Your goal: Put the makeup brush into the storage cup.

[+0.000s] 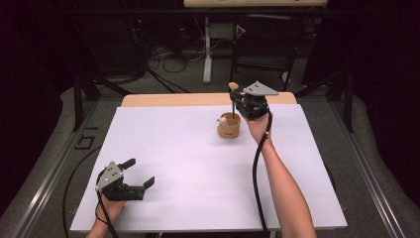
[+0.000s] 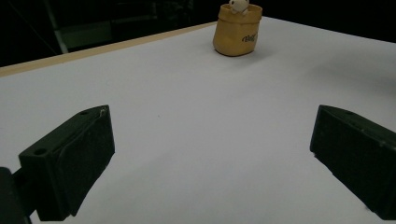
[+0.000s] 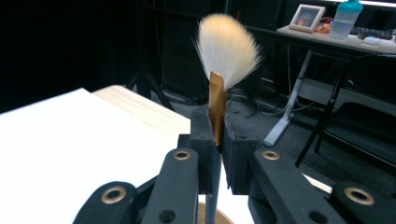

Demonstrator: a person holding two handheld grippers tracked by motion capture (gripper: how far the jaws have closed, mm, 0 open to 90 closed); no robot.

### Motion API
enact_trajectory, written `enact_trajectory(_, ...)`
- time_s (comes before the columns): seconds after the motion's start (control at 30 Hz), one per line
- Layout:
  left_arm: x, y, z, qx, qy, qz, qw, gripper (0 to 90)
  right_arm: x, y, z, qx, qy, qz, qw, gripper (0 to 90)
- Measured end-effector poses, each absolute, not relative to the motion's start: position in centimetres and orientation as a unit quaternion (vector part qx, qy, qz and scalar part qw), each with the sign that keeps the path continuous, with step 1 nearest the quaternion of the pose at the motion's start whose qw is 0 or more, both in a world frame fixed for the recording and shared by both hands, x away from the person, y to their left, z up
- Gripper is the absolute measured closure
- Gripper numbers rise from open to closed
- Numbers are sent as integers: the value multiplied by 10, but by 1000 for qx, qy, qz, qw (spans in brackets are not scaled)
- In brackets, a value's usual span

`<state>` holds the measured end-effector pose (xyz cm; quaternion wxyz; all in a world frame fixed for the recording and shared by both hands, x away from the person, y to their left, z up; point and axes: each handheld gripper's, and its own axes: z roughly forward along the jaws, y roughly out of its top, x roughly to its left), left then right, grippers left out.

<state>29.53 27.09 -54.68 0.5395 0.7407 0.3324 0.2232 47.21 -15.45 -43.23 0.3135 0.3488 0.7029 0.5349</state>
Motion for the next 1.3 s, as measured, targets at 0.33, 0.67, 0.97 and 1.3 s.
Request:
enact_trajectory(0.33, 295, 271, -547, 741, 331, 226, 539, 0, 478, -152, -442, 352, 714, 518, 312, 841)
enact_trajectory(0.67, 295, 271, -546, 742, 330, 226, 538, 0, 481, -153, -448, 351, 722, 505, 317, 838)
enact_trajectory(0.97, 295, 271, -546, 743, 329, 228, 537, 0, 480, -156, -450, 340, 737, 491, 314, 695)
enact_trajectory(1.3, 295, 269, -546, 743, 328, 227, 538, 0, 465, -163, -452, 344, 750, 486, 286, 204)
